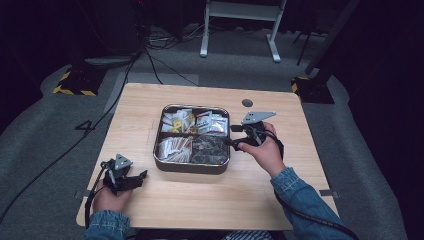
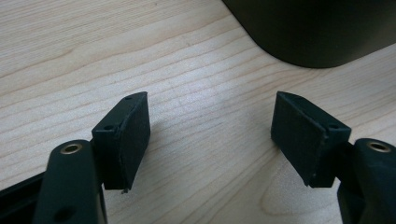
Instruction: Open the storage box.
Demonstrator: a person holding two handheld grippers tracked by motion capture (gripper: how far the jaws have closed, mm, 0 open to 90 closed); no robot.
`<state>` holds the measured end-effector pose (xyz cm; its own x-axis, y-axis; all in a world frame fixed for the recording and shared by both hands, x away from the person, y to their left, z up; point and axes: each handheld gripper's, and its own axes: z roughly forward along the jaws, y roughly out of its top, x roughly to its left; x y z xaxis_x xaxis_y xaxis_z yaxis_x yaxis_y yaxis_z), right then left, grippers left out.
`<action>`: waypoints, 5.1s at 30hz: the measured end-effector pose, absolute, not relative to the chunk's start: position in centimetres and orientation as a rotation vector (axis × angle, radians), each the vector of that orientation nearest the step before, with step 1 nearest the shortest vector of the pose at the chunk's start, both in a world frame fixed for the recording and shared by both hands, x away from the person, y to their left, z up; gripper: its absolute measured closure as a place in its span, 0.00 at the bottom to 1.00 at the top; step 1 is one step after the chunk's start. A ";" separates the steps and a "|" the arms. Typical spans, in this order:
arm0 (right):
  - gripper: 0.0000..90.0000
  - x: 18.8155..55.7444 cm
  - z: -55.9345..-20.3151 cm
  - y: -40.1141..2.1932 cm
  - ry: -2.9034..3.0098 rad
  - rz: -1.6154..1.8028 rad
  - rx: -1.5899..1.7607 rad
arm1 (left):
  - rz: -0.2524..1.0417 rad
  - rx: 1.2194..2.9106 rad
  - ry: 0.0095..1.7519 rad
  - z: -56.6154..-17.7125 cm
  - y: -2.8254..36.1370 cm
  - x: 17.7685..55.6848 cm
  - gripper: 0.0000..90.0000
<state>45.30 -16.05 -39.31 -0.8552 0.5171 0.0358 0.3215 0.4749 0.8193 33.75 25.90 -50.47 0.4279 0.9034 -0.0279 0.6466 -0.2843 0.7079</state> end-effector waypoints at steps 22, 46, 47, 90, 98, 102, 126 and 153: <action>0.37 50.4 -39.8 -10.1 2.589 1.216 0.664 | 0.512 2.026 1.319 -50.5 25.7 34.0 0.31; 0.64 51.5 -44.0 -4.4 2.669 1.181 0.574 | 0.507 2.032 1.313 -50.4 25.8 34.1 0.31; 0.64 51.6 -44.1 -4.6 2.666 1.195 0.574 | 0.507 2.031 1.314 -50.4 25.8 34.1 0.31; 0.65 50.9 -40.4 -5.0 2.601 1.252 0.588 | 0.503 2.035 1.309 -50.4 25.8 34.1 0.30; 0.65 50.7 -38.4 -6.4 2.573 1.275 0.590 | 0.505 2.035 1.304 -50.4 25.9 34.3 0.30; 0.65 50.5 -37.6 -7.4 2.564 1.272 0.591 | 0.501 2.035 1.303 -50.4 26.0 34.3 0.31; 0.65 49.8 -34.3 -18.0 2.498 1.248 0.629 | 0.552 2.004 1.295 -48.2 26.8 34.4 0.30; 0.65 51.5 -35.6 -28.2 2.423 1.187 0.798 | 0.574 2.036 1.285 -47.4 26.1 34.3 0.32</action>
